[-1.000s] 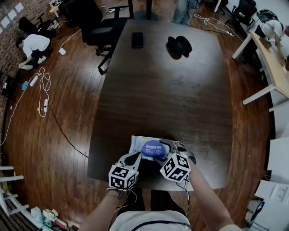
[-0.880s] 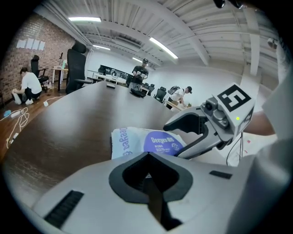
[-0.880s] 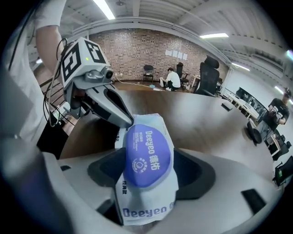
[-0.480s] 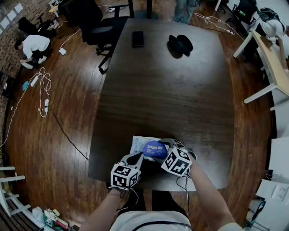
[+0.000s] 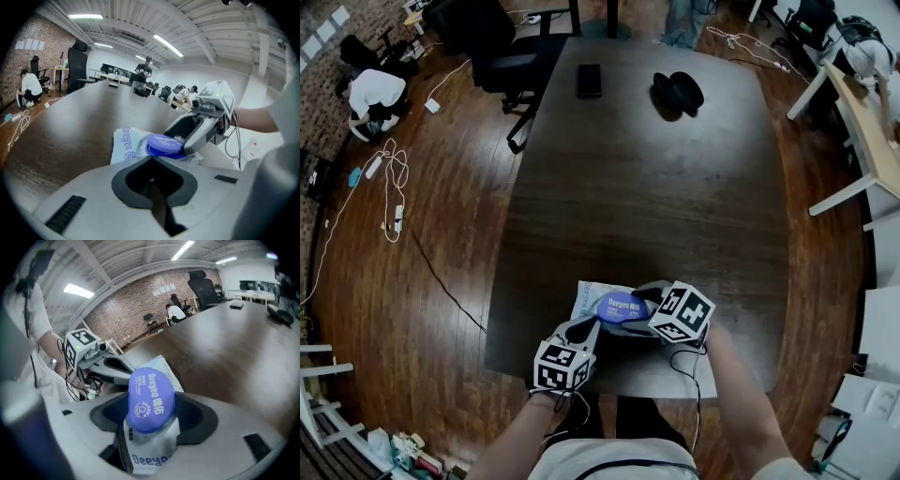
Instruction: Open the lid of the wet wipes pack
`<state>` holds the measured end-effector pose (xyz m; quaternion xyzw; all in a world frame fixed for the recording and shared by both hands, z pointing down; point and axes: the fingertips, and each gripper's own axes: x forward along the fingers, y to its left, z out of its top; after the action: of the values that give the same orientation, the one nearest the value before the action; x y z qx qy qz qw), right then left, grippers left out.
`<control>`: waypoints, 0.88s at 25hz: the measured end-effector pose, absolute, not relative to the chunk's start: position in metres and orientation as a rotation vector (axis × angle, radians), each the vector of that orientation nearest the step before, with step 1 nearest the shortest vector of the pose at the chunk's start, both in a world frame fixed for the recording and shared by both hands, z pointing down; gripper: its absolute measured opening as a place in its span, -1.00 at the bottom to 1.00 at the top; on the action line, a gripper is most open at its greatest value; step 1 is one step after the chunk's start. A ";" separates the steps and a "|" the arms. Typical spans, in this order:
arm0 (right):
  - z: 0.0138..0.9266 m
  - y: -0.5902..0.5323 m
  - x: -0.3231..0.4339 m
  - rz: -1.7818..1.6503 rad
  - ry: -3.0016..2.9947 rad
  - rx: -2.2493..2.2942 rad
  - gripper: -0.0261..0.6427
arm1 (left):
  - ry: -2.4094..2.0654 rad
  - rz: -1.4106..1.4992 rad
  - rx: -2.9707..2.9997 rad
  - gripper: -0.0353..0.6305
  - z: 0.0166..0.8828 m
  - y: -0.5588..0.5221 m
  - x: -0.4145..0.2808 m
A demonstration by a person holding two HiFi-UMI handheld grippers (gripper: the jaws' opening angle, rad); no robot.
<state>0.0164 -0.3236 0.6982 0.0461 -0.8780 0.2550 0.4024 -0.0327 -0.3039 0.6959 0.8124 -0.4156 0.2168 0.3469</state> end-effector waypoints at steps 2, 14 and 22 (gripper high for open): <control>0.694 -0.323 0.017 0.711 -2.235 0.101 0.01 | -1.092 0.567 2.111 -0.89 0.696 -0.304 -0.033; 0.633 -0.409 0.046 0.727 -2.522 0.587 0.01 | -1.106 0.503 2.120 -0.89 0.691 -0.303 -0.037; 0.654 -0.449 0.071 0.739 -2.484 0.901 0.00 | -1.135 0.468 2.140 -0.89 0.674 -0.299 -0.041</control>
<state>0.0715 -0.4492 0.6535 0.3219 -0.8875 0.2639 0.1977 -0.0414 -0.2990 0.6742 0.8185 -0.4342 0.1789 0.3310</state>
